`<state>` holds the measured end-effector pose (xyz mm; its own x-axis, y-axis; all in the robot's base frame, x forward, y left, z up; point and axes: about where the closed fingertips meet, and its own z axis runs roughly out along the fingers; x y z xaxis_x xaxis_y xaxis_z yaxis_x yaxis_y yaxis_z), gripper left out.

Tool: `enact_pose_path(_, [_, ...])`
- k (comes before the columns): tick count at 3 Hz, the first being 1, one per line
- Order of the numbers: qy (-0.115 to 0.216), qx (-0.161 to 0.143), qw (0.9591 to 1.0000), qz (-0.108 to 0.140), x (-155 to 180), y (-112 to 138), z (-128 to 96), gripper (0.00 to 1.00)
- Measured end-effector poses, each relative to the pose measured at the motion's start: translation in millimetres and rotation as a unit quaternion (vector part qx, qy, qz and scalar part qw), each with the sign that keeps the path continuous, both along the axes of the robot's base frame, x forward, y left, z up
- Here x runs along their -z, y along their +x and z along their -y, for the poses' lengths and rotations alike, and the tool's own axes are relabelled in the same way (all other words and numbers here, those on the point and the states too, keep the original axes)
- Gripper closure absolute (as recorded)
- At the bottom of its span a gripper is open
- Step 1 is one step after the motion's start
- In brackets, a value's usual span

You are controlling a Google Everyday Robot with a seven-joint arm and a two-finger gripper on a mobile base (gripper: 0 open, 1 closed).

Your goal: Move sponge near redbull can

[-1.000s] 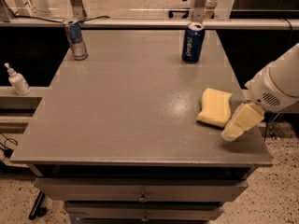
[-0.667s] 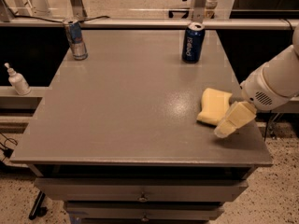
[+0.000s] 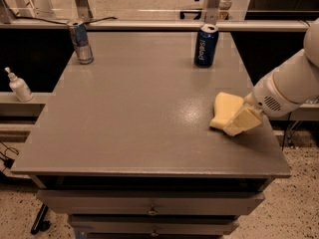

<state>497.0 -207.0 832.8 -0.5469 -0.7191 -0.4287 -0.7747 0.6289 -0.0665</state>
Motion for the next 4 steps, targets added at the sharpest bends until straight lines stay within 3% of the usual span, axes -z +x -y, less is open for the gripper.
enact_pose_path(2, [0.012, -0.003, 0.9998, 0.012, -16.3, 10.7, -9.4, 0.83])
enact_pose_path(3, [0.022, -0.024, 0.9988, 0.038, -48.7, 32.5, -32.4, 1.00])
enact_pose_path(4, [0.022, -0.025, 0.9987, 0.039, -49.3, 32.3, -33.3, 1.00])
